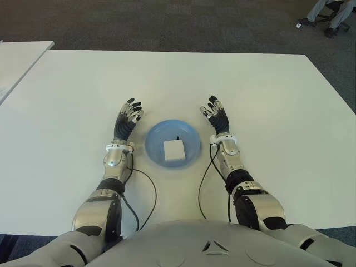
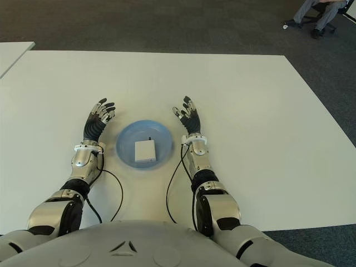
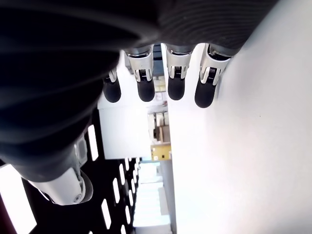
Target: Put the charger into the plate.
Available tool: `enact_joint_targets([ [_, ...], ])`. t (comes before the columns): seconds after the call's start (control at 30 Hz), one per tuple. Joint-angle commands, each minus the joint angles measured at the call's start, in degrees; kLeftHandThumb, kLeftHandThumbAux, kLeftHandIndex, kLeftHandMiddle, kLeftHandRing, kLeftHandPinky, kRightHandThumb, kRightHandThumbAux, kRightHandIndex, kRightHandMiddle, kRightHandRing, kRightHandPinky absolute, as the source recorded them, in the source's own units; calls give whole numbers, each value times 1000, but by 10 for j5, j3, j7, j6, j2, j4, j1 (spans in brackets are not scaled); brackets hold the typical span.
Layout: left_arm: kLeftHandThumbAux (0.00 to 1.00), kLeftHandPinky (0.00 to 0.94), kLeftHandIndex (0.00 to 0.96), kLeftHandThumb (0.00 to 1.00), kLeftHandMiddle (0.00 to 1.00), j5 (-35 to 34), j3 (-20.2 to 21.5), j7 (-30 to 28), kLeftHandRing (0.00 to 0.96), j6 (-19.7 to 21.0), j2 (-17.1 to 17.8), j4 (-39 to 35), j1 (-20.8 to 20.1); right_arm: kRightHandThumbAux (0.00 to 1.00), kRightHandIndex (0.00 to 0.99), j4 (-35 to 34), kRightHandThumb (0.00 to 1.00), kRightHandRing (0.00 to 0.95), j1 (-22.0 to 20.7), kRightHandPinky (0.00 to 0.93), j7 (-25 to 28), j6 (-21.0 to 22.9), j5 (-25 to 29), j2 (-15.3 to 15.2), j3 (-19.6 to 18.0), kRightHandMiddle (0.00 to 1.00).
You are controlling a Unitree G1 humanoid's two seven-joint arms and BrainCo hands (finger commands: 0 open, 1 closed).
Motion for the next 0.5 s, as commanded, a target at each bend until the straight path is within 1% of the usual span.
enact_joint_targets([
  [0.03, 576, 250, 129, 32, 228, -8, 5, -10, 233, 34, -7, 35, 44, 670, 30, 20, 10, 60, 19, 78, -9, 40, -1, 3, 0, 66],
  [0.27, 579, 237, 126, 28, 221, -13, 7, -11, 223, 37, -3, 35, 40, 657, 27, 21, 1, 66, 18, 81, -15, 43, -1, 5, -1, 71],
  [0.5, 576, 254, 134, 34, 228, -18, 7, -16, 232, 32, -1, 31, 40, 652, 32, 21, 0, 80, 19, 97, -20, 41, -1, 8, -1, 84],
])
